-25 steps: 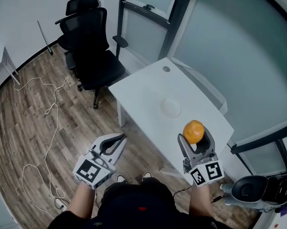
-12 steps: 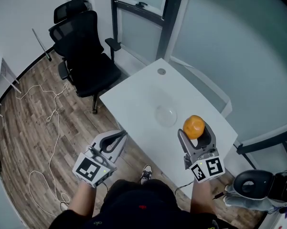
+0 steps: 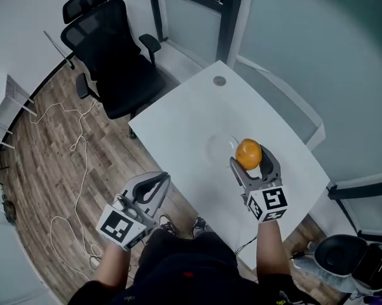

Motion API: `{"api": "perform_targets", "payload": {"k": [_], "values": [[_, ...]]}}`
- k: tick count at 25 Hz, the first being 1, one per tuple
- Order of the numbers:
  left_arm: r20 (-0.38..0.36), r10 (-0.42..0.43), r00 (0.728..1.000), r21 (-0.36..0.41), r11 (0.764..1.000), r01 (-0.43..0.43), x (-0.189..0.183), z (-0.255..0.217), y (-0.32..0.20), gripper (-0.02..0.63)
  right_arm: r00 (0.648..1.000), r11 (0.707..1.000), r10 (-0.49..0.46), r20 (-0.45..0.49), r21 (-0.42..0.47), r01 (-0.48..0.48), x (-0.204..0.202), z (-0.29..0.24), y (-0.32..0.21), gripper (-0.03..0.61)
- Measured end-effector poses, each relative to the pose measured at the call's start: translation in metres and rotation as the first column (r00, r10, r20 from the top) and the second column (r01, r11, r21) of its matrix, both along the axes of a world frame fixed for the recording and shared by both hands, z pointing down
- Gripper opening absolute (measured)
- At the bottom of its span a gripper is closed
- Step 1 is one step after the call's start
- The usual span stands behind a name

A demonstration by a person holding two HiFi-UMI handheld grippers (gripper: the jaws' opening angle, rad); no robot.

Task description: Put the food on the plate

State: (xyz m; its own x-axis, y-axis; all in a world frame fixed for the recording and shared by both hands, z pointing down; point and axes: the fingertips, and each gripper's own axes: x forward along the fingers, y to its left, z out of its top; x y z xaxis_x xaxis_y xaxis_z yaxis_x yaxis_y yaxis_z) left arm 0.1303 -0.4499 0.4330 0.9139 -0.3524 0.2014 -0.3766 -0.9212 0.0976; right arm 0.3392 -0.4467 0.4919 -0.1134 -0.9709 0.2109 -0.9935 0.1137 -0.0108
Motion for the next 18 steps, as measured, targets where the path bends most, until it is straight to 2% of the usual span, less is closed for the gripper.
{"api": "perform_targets", "payload": {"k": [3,6,11,18], "values": [[0.016,0.003,1.0,-0.022,1.0,-0.003,-0.002,0.012,-0.006,0.035,0.999,0.995,-0.013,-0.035,-0.096,0.01,0.005,0.042,-0.028,0.367],[0.026,0.005,1.0,-0.036,0.999,-0.004,-0.02,0.025,-0.006,0.035,0.997,0.978,-0.017,-0.072,-0.21,0.001,-0.002,0.097,-0.049,0.367],[0.058,-0.026,0.998,-0.081,0.996,0.03,-0.033,0.04,-0.027,0.035,0.994,0.918,-0.035,-0.107,-0.396,-0.011,-0.004,0.183,-0.084,0.368],[0.073,-0.056,0.996,-0.115,0.991,0.064,-0.053,0.052,-0.045,0.035,0.99,0.839,-0.019,-0.137,-0.541,-0.059,-0.003,0.244,-0.098,0.368]]}}
